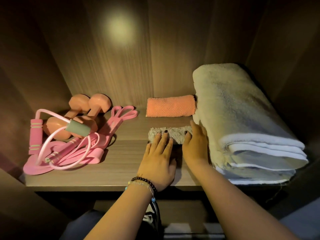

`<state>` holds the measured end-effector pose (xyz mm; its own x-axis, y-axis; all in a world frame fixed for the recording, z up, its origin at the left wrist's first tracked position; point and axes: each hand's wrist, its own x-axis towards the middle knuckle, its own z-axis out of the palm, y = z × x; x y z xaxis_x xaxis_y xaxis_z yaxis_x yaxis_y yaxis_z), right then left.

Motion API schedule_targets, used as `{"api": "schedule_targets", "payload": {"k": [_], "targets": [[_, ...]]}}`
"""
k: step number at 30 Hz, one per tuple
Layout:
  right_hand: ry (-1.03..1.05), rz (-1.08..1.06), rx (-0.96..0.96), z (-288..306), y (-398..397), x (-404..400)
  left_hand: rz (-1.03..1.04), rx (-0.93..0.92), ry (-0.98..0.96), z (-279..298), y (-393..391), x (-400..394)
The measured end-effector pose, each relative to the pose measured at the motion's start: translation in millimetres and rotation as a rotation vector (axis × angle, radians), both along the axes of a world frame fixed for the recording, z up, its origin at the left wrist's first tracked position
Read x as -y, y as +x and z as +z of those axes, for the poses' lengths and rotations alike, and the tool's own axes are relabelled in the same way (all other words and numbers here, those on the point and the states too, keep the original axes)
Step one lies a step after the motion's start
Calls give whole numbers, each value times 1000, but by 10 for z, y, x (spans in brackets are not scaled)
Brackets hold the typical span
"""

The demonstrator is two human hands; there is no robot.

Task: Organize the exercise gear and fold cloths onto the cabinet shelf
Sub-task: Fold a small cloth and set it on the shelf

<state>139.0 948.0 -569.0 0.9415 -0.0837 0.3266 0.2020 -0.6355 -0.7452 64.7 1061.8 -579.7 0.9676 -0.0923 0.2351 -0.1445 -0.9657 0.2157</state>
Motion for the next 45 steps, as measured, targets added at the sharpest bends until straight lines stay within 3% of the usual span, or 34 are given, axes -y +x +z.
{"api": "schedule_targets", "payload": {"k": [3, 7, 11, 20, 28, 36, 40, 42, 45], "targets": [[-89, 20, 5, -61, -67, 23, 25, 18, -129, -19, 173, 39], [-401, 133, 0, -192, -32, 64, -5, 31, -237, -17, 422, 86], [-491, 121, -45, -193, 113, 4, -30, 23, -330, 4, 696, -6], [-496, 65, -79, -188, 417, -91, -70, 0, -295, -30, 978, -109], [-356, 95, -23, -155, 296, -38, -64, 23, -334, -28, 841, -124], [-330, 156, -143, -102, -174, 101, 63, -6, -500, 1, 247, -3], [-425, 206, -130, -98, -558, 236, 255, 4, -339, -54, -237, 186], [-436, 248, -130, -93, -753, 330, 251, 18, -249, -77, -508, 289], [-388, 305, -172, -75, -1104, 507, 169, 9, -315, -18, -906, 399]]}}
